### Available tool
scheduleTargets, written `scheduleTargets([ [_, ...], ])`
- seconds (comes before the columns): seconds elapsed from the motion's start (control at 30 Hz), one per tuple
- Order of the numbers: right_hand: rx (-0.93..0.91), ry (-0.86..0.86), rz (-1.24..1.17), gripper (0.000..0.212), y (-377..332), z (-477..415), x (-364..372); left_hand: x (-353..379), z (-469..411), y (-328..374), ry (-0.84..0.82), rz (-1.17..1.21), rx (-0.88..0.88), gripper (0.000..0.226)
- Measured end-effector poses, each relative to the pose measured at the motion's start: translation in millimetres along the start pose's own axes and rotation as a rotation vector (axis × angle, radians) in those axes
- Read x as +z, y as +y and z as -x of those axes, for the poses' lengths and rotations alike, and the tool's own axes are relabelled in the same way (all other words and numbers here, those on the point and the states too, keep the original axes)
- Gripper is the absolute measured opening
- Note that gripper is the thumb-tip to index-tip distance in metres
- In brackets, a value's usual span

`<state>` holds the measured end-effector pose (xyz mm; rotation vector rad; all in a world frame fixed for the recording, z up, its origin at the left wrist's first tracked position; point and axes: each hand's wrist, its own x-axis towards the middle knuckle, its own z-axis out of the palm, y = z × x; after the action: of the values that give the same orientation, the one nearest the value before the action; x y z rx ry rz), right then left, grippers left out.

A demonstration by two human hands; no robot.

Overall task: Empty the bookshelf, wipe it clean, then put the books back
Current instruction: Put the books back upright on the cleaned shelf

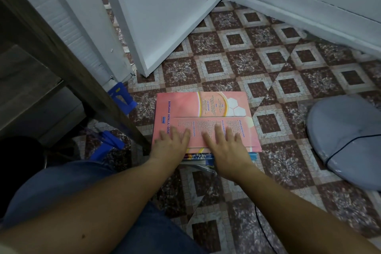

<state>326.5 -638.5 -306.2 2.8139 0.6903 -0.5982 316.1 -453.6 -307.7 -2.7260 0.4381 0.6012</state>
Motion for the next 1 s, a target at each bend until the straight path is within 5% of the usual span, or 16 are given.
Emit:
scheduleTargets([
  [0.33,0.086,0.200,0.009,0.092,-14,8,4,-22,17,-5,0.020,-0.138,0.144,0.062],
  [0.6,0.044,0.386,0.001,0.084,-7,29,-34,-54,43,-10,0.229,-0.087,0.076,0.048],
  [1.0,0.051,0.389,0.083,0.032,-53,86,-181,-154,123,-92,0.174,0.090,0.118,0.032],
])
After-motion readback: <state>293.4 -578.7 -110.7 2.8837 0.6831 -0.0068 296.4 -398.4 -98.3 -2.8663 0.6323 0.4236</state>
